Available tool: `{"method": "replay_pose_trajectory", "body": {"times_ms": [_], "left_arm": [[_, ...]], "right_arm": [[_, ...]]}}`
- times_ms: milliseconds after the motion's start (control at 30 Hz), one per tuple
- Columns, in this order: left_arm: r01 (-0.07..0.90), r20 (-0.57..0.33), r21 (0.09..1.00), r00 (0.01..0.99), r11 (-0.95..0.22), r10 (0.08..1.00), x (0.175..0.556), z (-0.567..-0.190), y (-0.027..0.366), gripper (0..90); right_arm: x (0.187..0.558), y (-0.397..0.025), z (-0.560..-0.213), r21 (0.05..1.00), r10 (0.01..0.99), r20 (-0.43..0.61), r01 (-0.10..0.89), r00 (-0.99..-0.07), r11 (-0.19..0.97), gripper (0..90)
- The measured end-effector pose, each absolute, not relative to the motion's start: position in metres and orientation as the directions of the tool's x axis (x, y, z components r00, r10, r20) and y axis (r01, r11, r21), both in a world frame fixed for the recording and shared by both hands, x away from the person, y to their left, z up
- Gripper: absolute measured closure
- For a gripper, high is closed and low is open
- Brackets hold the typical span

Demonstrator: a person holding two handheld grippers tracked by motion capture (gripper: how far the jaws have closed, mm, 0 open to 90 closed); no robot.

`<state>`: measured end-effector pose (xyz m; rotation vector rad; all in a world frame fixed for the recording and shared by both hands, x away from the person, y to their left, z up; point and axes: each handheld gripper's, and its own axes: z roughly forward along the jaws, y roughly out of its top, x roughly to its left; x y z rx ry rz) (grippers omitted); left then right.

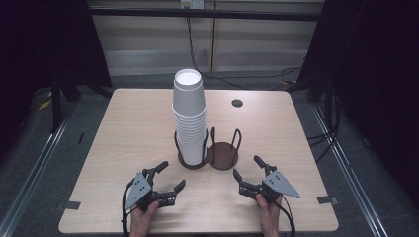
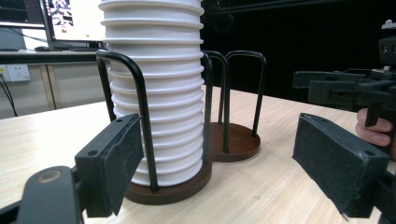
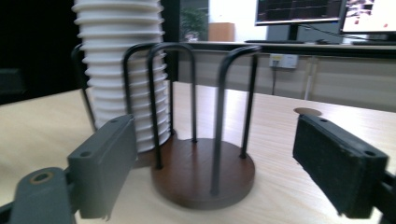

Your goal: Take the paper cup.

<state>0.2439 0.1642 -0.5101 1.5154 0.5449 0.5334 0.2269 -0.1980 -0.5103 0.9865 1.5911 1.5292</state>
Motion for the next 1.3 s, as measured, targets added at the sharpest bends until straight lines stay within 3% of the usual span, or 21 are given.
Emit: {"method": "replay_pose_trajectory", "body": {"times_ms": [200, 500, 967, 1033, 1133, 1300], "left_arm": [[0.013, -0.003, 1.000, 0.774, -0.011, 0.633, 0.244, -0.510, 0.164, 15.9], [0.016, -0.004, 1.000, 0.776, -0.014, 0.631, 0.244, -0.510, 0.164, 15.9], [0.012, -0.004, 1.000, 0.764, -0.008, 0.645, 0.245, -0.510, 0.165, 16.1], [0.034, -0.033, 0.999, 0.774, 0.010, 0.633, 0.244, -0.510, 0.164, 16.1], [0.012, 0.003, 1.000, 0.770, -0.019, 0.638, 0.246, -0.510, 0.165, 16.0], [0.022, -0.012, 1.000, 0.771, -0.009, 0.637, 0.245, -0.510, 0.165, 16.0]], "right_arm": [[0.226, -0.200, -0.510, 0.997, 0.852, 0.049, 0.080, -0.521, -0.009, 14.6], [0.228, -0.204, -0.509, 0.993, 0.847, 0.100, 0.112, -0.522, -0.048, 12.5], [0.236, -0.199, -0.503, 0.982, 0.885, 0.116, 0.186, -0.452, -0.034, 13.3], [0.236, -0.198, -0.501, 0.982, 0.880, 0.112, 0.186, -0.461, -0.027, 13.3], [0.236, -0.195, -0.495, 0.981, 0.875, 0.098, 0.194, -0.475, -0.004, 14.3], [0.234, -0.192, -0.489, 0.981, 0.848, 0.104, 0.195, -0.520, 0.000, 18.4]]}}
